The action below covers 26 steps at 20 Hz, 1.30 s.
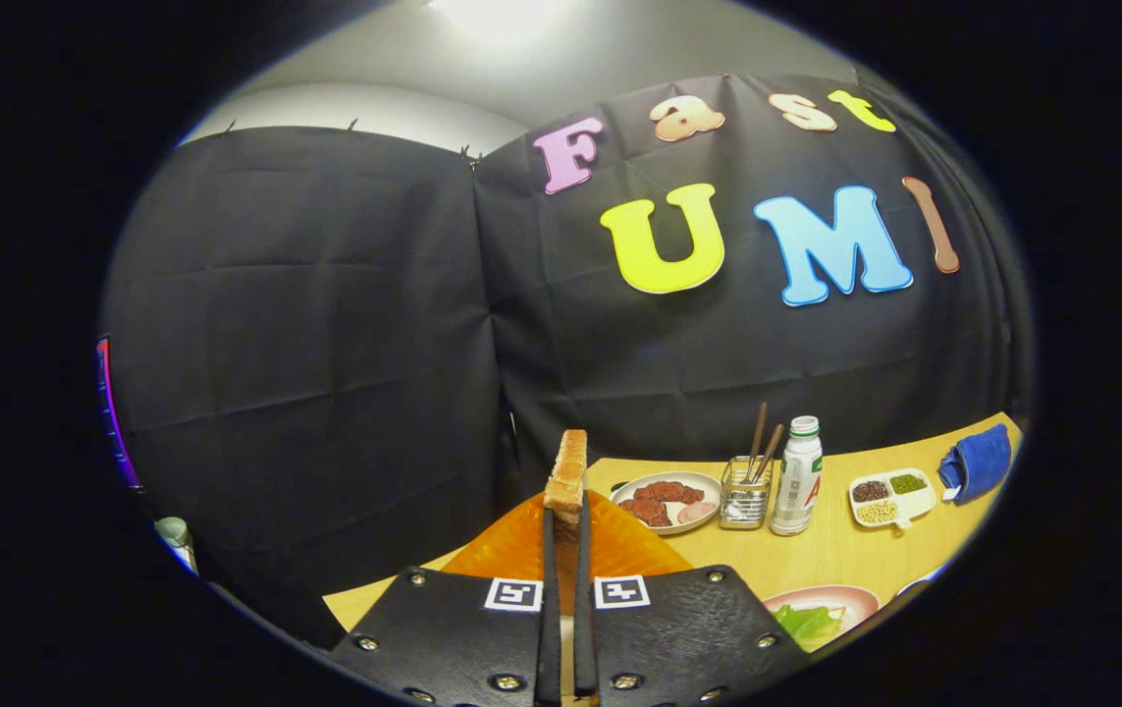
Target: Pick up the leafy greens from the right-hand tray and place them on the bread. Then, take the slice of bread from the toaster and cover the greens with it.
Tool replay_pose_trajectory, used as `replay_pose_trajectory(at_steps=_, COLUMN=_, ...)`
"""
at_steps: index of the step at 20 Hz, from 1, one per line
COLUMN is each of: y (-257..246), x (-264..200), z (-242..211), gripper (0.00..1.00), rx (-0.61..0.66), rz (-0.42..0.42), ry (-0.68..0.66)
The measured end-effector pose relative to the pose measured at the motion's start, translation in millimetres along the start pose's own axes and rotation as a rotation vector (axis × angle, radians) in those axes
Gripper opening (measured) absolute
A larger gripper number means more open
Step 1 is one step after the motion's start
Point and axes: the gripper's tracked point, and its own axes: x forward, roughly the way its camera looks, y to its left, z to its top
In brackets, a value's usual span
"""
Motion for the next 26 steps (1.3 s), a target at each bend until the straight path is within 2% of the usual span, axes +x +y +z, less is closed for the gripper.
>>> replay_pose_trajectory(at_steps=3, y=-28, x=-20, z=11, gripper=0.05, rx=-0.03, rz=-0.053, ry=-0.025)
replay_pose_trajectory(at_steps=6, y=-58, x=-40, z=2, gripper=0.05, rx=-0.059, rz=-0.11, ry=-0.011)
replay_pose_trajectory(at_steps=10, y=-109, x=-61, z=-25, gripper=0.05, rx=-0.092, rz=-0.203, ry=0.049)
replay_pose_trajectory(at_steps=14, y=-147, x=-79, z=-59, gripper=0.05, rx=-0.072, rz=-0.264, ry=0.104)
replay_pose_trajectory(at_steps=19, y=-193, x=-107, z=-76, gripper=0.06, rx=-0.115, rz=-0.389, ry=0.121)
replay_pose_trajectory(at_steps=23, y=-193, x=-111, z=-108, gripper=0.05, rx=-0.124, rz=-0.401, ry=0.175)
replay_pose_trajectory(at_steps=25, y=-179, x=-106, z=-131, gripper=0.05, rx=-0.113, rz=-0.364, ry=0.216)
replay_pose_trajectory(at_steps=26, y=-174, x=-103, z=-126, gripper=0.05, rx=-0.122, rz=-0.364, ry=0.192)
